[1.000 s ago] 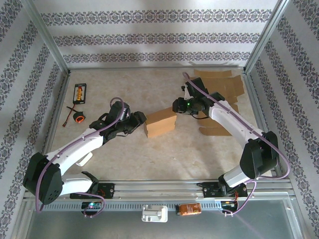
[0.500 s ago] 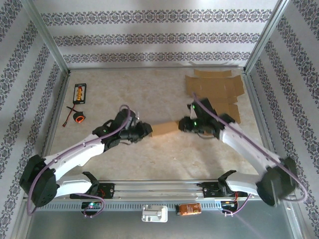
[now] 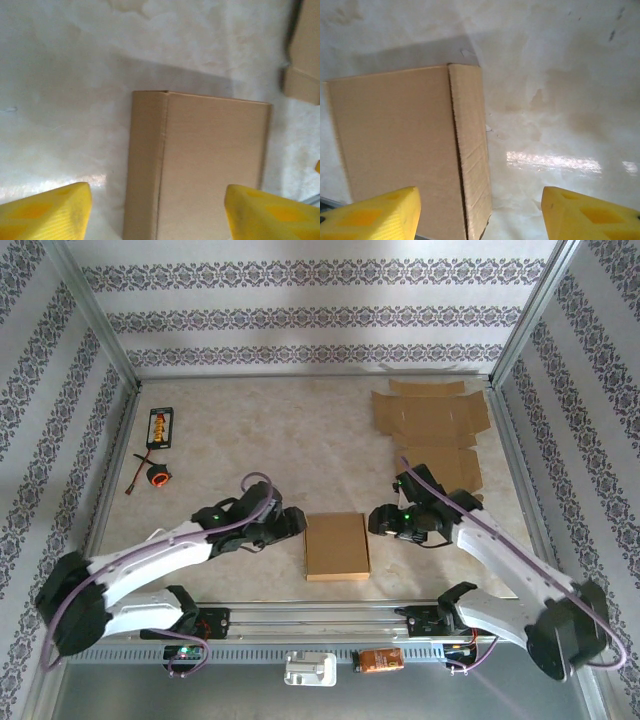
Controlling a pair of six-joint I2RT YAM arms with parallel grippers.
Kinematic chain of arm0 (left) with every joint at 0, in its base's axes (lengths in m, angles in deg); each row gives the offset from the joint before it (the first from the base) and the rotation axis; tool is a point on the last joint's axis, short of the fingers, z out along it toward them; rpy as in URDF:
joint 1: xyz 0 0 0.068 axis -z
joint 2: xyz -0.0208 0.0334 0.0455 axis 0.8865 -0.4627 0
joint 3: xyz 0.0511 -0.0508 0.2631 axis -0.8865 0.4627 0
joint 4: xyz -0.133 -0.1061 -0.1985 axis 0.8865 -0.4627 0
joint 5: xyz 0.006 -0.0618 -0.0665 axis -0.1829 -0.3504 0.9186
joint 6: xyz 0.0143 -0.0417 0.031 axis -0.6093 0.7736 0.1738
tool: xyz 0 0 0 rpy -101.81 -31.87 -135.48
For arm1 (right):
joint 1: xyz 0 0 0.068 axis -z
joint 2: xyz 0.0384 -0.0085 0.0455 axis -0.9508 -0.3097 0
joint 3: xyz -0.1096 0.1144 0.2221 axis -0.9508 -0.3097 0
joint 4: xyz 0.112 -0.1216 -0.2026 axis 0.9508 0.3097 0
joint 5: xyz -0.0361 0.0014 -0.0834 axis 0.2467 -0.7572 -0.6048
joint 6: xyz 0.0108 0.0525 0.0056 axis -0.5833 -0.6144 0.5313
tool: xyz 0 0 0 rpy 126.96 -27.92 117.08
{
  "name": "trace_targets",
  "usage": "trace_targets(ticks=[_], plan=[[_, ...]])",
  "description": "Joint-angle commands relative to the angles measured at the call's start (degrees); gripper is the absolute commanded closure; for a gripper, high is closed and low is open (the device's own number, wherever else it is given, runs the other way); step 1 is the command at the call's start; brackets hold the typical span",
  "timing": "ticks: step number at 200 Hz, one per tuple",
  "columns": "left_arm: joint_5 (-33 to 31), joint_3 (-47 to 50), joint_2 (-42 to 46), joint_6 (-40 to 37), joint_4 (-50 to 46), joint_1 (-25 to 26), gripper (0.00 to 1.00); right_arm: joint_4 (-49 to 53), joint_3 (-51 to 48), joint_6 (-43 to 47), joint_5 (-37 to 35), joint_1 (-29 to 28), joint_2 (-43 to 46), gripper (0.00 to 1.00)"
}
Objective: Fold the paper box
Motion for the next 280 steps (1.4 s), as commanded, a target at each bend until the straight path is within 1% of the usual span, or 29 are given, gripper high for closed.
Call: trace_targets(ticks=[1,11,23,30,42,49,63,74,82,91,101,116,139,153,162,169,175,191,200,209,227,232,240,250,258,269,276,280], plan=[[4.2,4.8,-3.6,0.4,18.4,0.2,0.25,-6.2,-2.1,1.0,4.5,-1.5,-3.1,0.34],[5.8,4.1,-6.6,0.5,18.9,0.2,0.26,-8.5,-3.0,0.2,4.6,-2.7,-4.7,0.33],[7.7,2.3,-10.2,-0.6,17.5,0.2,0.32,-11.1,-4.0,-0.9,4.4,-3.9,-6.5,0.34],[9.3,2.0,-12.1,-0.3,18.5,0.3,0.34,-13.0,-4.6,-1.9,4.7,-4.5,-7.5,0.34],[12.2,2.9,-14.9,1.7,22.7,0.2,0.41,-16.6,-5.7,-4.2,5.4,-5.3,-9.4,0.36],[13.8,4.0,-16.5,3.4,27.2,0.1,0.45,-18.1,-5.7,-5.5,5.8,-6.0,-10.6,0.37],[15.2,7.0,-19.0,7.7,34.8,-0.9,0.56,-21.1,-4.8,-8.1,5.9,-7.8,-12.8,0.42],[16.1,9.1,-20.3,10.2,41.0,-2.5,0.62,-23.8,-3.6,-10.6,5.6,-9.2,-14.4,0.48],[16.7,9.8,-21.0,11.0,43.8,-4.4,0.65,-26.6,-2.6,-12.7,4.9,-9.8,-15.6,0.52],[17.5,9.5,-21.6,10.5,44.4,-6.9,0.67,-29.8,-0.8,-14.8,3.5,-10.2,-17.5,0.53],[18.0,7.9,-22.1,8.3,42.7,-10.1,0.67,-31.7,2.6,-16.4,1.6,-10.3,-20.9,0.54],[19.0,4.1,-23.0,3.7,37.7,-15.8,0.68,-31.5,11.7,-16.2,-1.1,-10.3,-28.5,0.55],[18.7,-2.4,-25.3,-5.1,31.9,-26.4,0.68,-33.1,26.4,-16.9,-3.6,-11.1,-41.7,0.56],[18.5,-7.8,-29.2,-11.6,28.4,-32.4,0.68,-33.6,37.0,-17.3,-5.1,-12.2,-50.3,0.56],[18.7,-11.8,-33.0,-15.6,26.3,-36.3,0.68,-32.6,45.7,-17.6,-6.5,-13.0,-56.3,0.56],[18.6,-14.7,-36.7,-17.0,24.7,-39.2,0.68,-31.1,52.7,-17.9,-6.6,-13.6,-61.3,0.56],[19.7,-16.7,-39.7,-17.7,24.9,-41.8,0.68,-30.0,58.9,-18.2,-6.7,-14.1,-65.5,0.56],[22.9,-21.1,-46.1,-16.7,26.6,-47.4,0.69,-26.8,74.2,-19.0,-8.4,-15.5,-75.4,0.56],[24.1,-22.5,-48.0,-16.7,27.7,-49.3,0.68,-24.8,82.2,-19.0,-9.4,-16.1,-80.1,0.55],[23.0,-23.4,-48.8,-16.6,28.1,-50.6,0.68,-22.5,89.2,-19.3,-10.0,-16.6,-84.0,0.54],[22.1,-24.1,-48.6,-17.0,28.6,-52.6,0.63,-19.2,99.3,-19.1,-10.0,-16.9,-88.9,0.49],[21.9,-24.0,-48.1,-17.3,28.9,-53.1,0.59,-18.0,101.3,-18.4,-9.3,-16.8,-89.5,0.47],[21.4,-23.9,-46.9,-17.8,28.8,-53.8,0.48,-15.4,103.6,-16.8,-9.1,-16.5,-89.4,0.45],[20.7,-24.1,-45.1,-18.7,28.0,-54.7,0.36,-12.5,103.2,-13.8,-10.5,-16.1,-86.9,0.4],[20.0,-24.3,-43.3,-19.8,26.9,-55.2,0.28,-11.4,100.5,-11.1,-12.0,-15.5,-83.4,0.36],[18.2,-24.8,-40.6,-21.5,24.5,-55.5,0.22,-13.2,93.5,-7.4,-13.5,-14.4,-76.9,0.29],[16.9,-25.0,-38.8,-22.7,23.1,-55.5,0.19,-16.0,88.2,-5.7,-13.1,-13.1,-72.4,0.26],[16.0,-25.1,-37.7,-23.1,22.4,-55.5,0.18,-17.4,85.4,-4.8,-12.6,-12.5,-69.9,0.23]])
